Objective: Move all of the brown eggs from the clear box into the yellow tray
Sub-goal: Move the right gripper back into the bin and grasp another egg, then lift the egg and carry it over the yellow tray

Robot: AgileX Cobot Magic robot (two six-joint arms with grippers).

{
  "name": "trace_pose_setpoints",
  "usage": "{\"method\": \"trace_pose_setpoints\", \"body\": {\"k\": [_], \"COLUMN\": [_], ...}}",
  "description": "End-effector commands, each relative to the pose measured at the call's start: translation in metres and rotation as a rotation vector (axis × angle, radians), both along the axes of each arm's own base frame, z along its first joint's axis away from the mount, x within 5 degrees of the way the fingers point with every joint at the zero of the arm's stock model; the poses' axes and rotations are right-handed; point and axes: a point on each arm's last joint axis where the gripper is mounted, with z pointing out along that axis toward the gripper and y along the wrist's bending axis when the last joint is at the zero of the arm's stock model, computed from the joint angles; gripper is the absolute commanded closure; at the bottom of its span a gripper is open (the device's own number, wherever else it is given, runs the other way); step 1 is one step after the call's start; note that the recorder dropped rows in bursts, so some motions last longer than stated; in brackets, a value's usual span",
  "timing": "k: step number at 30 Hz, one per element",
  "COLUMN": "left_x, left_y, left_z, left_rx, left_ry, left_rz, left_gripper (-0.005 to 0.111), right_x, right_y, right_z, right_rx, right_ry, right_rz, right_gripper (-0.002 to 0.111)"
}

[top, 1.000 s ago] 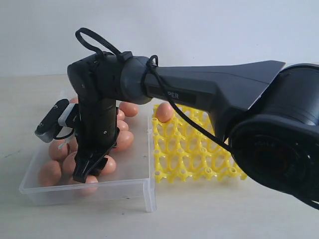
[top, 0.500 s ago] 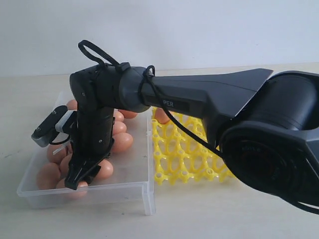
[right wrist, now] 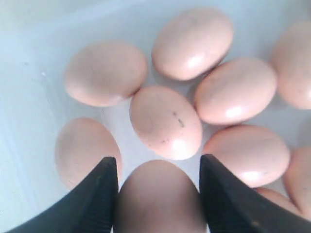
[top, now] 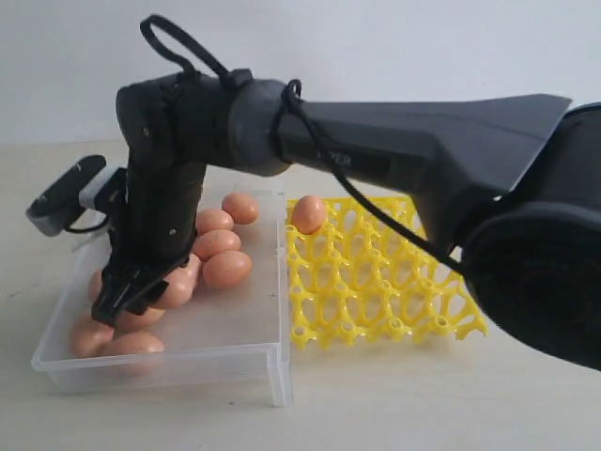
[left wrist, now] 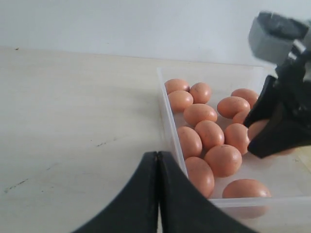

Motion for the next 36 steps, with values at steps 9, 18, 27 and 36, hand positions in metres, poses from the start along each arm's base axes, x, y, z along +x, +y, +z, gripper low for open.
{"method": "trace_pose_setpoints", "body": {"k": [9,18,27,36], "left_x": [0.000,0.000,0.000,0.000], "left_y": [0.000,0.000,0.000,0.000], "left_z": [0.003,0.003,0.003,0.003], "left_rx": [-0.006,-0.006,-0.006,-0.006], "left_ry": [-0.020,-0.020,-0.020,-0.020], "left_rz": [0.002,0.002,0.002,0.002], "left_gripper": [0.107,0.107,0.107,0.107], "right_x": [-0.011,-0.026,0.001,0.054], "right_y": [-0.029,-0.128,-0.243,-0.233], "right_z": [0.104,0.103,0.048,0.010], "right_rx": [0.295,0.596,0.735,0.700], "right_ry": [-0.208,-0.399,-0.473,-0.376], "right_rz": [-0.102,-0.404,-0.941,-1.013], "right_gripper": [0.108,0.108,0.108,0.108]}}
